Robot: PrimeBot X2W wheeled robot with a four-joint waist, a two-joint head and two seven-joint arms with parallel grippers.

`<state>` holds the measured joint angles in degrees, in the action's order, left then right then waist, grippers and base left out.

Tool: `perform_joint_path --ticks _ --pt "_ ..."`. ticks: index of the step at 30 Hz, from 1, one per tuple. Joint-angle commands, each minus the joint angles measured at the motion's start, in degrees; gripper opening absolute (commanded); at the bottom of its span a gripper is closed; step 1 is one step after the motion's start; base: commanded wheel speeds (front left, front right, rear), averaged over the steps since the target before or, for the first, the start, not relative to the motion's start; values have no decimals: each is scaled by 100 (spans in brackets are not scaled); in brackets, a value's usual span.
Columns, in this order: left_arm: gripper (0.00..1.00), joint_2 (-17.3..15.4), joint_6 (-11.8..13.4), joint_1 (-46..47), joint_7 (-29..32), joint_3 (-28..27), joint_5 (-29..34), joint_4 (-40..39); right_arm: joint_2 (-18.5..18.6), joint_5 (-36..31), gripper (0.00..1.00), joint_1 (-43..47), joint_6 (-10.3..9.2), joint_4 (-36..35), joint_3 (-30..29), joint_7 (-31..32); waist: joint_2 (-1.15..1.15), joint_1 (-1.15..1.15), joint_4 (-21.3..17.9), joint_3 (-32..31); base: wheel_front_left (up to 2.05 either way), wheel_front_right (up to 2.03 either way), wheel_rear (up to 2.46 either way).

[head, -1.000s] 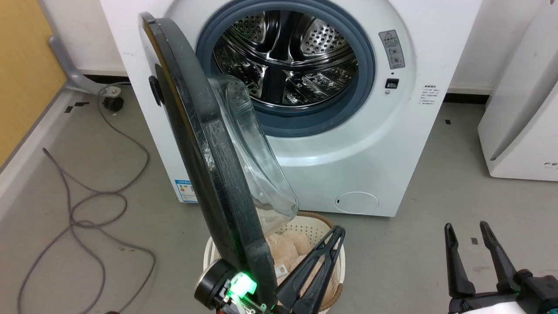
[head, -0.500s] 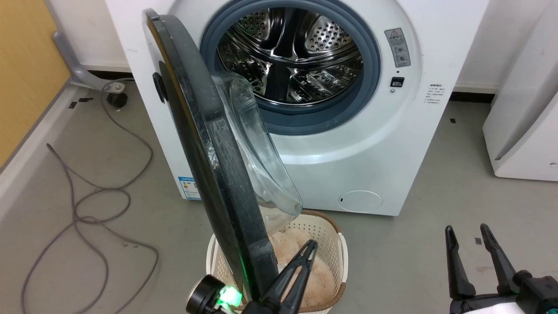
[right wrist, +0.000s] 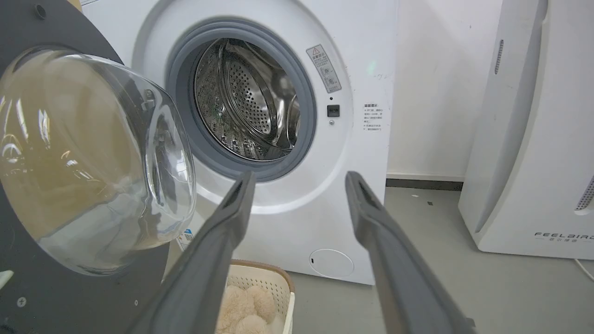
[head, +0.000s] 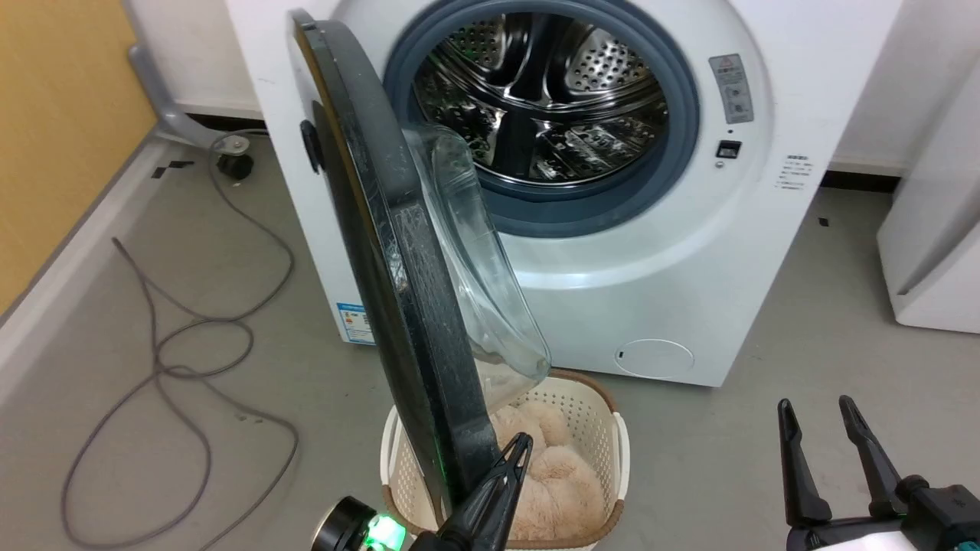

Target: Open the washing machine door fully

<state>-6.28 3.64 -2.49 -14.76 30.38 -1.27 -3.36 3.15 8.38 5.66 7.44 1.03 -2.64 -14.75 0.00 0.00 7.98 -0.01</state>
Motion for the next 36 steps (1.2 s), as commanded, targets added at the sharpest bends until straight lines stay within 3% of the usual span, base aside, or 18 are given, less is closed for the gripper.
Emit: perform_joint_path --ticks 1,26,36 --pt "0 -34 61 -92 -24 -89 -40 13 -27 1 100 0 5 5 10 -25 0 0 62 4 0 0 0" --pt "0 -266 580 -740 -24 -980 -86 -368 -27 53 100 65 5 36 -2 -25 0 0 992 16 0 0 0" --pt "0 -515 757 -671 -24 -1917 -295 -214 -27 18 100 57 5 45 54 -25 0 0 1152 52 0 0 0"
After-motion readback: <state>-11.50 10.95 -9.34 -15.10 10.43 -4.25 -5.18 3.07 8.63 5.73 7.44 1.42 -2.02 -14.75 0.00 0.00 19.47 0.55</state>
